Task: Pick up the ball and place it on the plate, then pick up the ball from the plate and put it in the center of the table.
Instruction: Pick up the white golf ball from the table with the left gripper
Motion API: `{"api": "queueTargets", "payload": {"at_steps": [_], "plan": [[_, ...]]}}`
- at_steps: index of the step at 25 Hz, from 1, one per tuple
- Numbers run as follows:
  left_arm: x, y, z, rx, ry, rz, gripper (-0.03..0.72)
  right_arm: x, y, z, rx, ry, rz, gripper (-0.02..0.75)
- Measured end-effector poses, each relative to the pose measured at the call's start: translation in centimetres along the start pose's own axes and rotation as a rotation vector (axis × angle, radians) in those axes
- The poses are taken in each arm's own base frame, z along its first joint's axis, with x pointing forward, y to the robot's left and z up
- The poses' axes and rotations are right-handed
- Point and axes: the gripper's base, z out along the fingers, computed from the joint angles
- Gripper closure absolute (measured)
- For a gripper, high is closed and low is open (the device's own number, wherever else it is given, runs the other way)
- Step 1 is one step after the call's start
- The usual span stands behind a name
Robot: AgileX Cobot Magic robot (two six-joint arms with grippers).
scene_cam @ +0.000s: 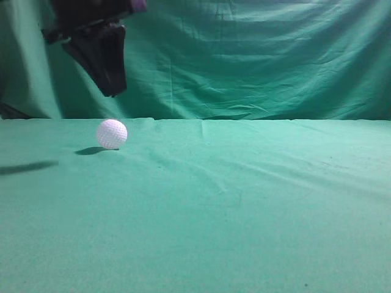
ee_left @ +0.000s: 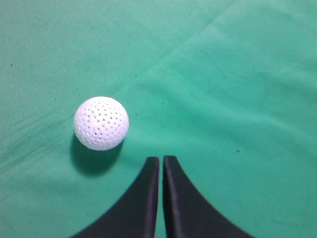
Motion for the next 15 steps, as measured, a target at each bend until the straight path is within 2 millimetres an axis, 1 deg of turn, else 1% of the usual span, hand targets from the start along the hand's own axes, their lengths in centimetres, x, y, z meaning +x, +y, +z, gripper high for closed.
{"api": "queueTargets", "payload": {"at_steps": [2, 3, 7, 8, 10, 11, 13, 14, 15], "plan": [[-0.4, 0.2, 0.6, -0.005, 0.004, 0.001, 0.586, 0.0, 0.0, 0.0, 0.000, 0.000, 0.000, 0.688], [-0.7, 0.3, 0.8, -0.006, 0.002, 0.000, 0.518, 0.0, 0.0, 0.0, 0.000, 0.000, 0.000, 0.688], [-1.1, 0.5, 1.5, -0.009, -0.001, -0.028, 0.157, 0.0, 0.0, 0.0, 0.000, 0.000, 0.000, 0.688], [-1.1, 0.6, 1.9, -0.009, 0.005, -0.032, 0.091, 0.0, 0.0, 0.0, 0.000, 0.000, 0.000, 0.688], [-1.1, 0.8, 2.7, -0.018, 0.018, -0.028, 0.032, 0.0, 0.0, 0.0, 0.000, 0.000, 0.000, 0.688], [-1.0, 1.0, 3.1, -0.028, 0.026, -0.024, 0.046, 0.0, 0.0, 0.0, 0.000, 0.000, 0.000, 0.688], [-0.8, 1.3, 4.1, -0.051, 0.053, -0.027, 0.046, 0.0, 0.0, 0.0, 0.000, 0.000, 0.000, 0.688], [-0.6, 1.5, 4.6, -0.060, 0.069, -0.028, 0.101, 0.0, 0.0, 0.0, 0.000, 0.000, 0.000, 0.688], [-0.4, 1.7, 5.1, -0.070, 0.083, -0.027, 0.126, 0.0, 0.0, 0.0, 0.000, 0.000, 0.000, 0.688]]}}
